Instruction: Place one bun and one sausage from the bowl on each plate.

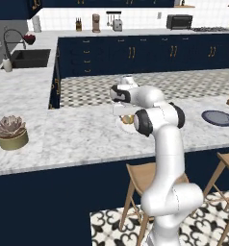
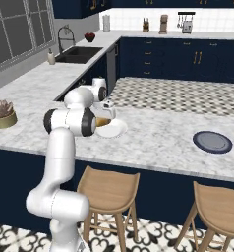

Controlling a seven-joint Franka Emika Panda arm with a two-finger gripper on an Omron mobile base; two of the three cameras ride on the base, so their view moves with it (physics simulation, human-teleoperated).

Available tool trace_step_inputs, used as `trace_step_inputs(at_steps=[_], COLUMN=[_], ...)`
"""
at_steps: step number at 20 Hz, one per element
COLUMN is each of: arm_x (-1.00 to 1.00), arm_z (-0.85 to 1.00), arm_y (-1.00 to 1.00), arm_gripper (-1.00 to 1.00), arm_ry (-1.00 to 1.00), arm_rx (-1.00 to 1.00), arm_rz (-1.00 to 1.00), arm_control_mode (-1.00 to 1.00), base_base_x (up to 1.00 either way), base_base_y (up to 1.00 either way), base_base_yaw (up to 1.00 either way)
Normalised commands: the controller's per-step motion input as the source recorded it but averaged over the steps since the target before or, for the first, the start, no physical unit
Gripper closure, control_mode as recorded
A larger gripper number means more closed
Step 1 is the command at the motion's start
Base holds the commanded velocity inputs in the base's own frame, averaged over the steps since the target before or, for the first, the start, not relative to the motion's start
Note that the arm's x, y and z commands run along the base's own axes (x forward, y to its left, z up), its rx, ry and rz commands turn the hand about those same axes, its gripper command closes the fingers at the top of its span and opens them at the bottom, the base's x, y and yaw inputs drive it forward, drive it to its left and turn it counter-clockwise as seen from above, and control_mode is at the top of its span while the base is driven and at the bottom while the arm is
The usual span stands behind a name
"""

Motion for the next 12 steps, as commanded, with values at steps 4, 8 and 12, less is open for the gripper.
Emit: trace_step_inputs(at_steps=[4, 8, 12], arm_x=[0.28, 0.09, 0.00], arm_z=[-0.39, -0.31, -0.25], arm_y=[-0.10, -0.03, 0.00], arm_gripper=[1.00, 1.00, -1.00], arm_ry=[0.00, 0.00, 0.00], arm_rx=[0.00, 0.00, 0.00], arm_rz=[0.00, 0.00, 0.00], arm_control_mode=[-1.00, -1.00, -1.00], base_base_x=[0.00, 0.00, 0.00], base_base_y=[0.00, 0.00, 0.00], base_base_yaw=[0.00, 0.00, 0.00])
